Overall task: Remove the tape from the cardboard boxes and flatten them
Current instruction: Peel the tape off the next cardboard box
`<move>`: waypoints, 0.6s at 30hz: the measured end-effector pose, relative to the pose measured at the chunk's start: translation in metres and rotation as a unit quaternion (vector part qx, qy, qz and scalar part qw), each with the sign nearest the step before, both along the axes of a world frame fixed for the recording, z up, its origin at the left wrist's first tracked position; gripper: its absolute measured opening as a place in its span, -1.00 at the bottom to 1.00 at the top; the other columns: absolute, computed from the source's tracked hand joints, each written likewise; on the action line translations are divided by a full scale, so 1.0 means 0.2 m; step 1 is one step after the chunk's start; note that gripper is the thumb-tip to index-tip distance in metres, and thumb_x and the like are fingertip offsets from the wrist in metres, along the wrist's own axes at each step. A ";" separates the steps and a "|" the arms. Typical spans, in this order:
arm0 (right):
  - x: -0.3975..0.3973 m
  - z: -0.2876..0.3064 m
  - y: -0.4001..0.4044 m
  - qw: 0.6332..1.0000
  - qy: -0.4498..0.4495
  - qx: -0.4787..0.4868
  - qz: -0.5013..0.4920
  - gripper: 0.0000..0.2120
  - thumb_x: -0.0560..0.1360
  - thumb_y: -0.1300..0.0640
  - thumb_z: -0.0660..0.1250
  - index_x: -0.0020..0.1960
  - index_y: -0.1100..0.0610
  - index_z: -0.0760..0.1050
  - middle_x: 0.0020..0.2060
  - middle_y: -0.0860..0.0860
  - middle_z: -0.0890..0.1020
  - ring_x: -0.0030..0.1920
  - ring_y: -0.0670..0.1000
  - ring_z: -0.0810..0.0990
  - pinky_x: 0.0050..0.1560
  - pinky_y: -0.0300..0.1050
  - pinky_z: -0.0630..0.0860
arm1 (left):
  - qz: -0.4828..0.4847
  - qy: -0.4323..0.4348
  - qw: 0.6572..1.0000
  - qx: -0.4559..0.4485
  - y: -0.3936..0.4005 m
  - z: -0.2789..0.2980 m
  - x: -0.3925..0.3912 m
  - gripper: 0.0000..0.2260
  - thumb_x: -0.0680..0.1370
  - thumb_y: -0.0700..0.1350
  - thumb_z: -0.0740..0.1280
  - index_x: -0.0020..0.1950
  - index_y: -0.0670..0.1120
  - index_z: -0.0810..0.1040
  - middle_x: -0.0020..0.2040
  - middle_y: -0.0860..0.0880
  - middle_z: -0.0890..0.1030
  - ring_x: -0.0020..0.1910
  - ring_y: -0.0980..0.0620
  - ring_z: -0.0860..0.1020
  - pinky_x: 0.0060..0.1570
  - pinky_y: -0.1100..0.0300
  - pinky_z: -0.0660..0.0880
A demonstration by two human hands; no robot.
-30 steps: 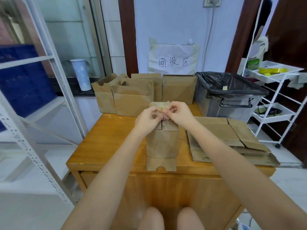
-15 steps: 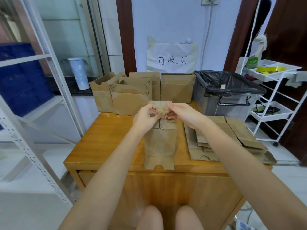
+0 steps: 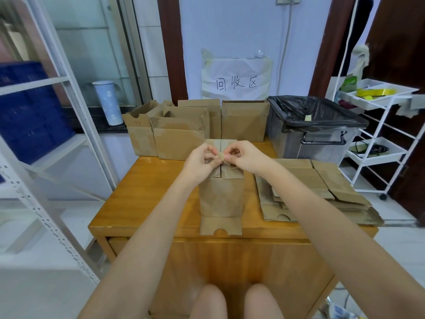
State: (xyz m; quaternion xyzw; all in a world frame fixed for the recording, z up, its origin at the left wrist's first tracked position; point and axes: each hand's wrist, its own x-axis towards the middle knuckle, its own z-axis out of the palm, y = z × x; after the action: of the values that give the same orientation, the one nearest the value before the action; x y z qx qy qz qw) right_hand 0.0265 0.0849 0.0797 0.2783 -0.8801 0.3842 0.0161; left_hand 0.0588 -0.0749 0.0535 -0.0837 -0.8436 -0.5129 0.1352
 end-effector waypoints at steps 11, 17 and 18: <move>-0.04 -0.05 -0.03 0.998 0.017 -0.001 -0.066 -0.95 0.53 0.18 0.36 -0.08 0.11 0.48 -0.21 -0.04 0.54 -0.19 -0.08 0.50 -0.16 -0.25 0.41 | -0.004 0.006 1.000 -0.008 0.00 0.01 0.01 -0.79 0.57 -0.12 0.35 0.17 -0.16 0.57 -0.01 -0.06 0.68 -0.02 0.17 0.59 -0.04 0.50 0.40; -0.01 -0.02 0.01 0.995 -0.045 -0.082 -0.021 -0.86 0.52 0.07 0.37 -0.10 0.16 0.55 -0.19 0.03 0.58 -0.19 -0.07 0.53 -0.08 -0.16 0.51 | 0.013 0.028 0.999 -0.025 0.01 0.00 -0.01 -0.90 0.56 -0.23 0.33 -0.06 -0.03 0.52 -0.16 0.00 0.66 -0.03 0.02 0.63 0.05 0.17 0.47; 0.00 -0.01 0.02 0.991 -0.080 -0.105 -0.009 -0.80 0.55 0.04 0.33 -0.07 0.17 0.57 -0.18 0.04 0.58 -0.17 -0.07 0.54 -0.03 -0.14 0.54 | 0.014 0.027 0.999 -0.027 0.01 0.00 0.00 -0.90 0.57 -0.24 0.33 -0.06 -0.04 0.52 -0.19 0.03 0.65 -0.06 0.04 0.61 0.01 0.20 0.46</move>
State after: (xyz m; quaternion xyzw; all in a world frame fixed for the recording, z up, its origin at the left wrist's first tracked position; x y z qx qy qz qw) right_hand 0.0259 0.0897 0.0775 0.2351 -0.8357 0.4958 -0.0218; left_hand 0.0579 -0.0730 0.0533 -0.0891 -0.8542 -0.4858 0.1625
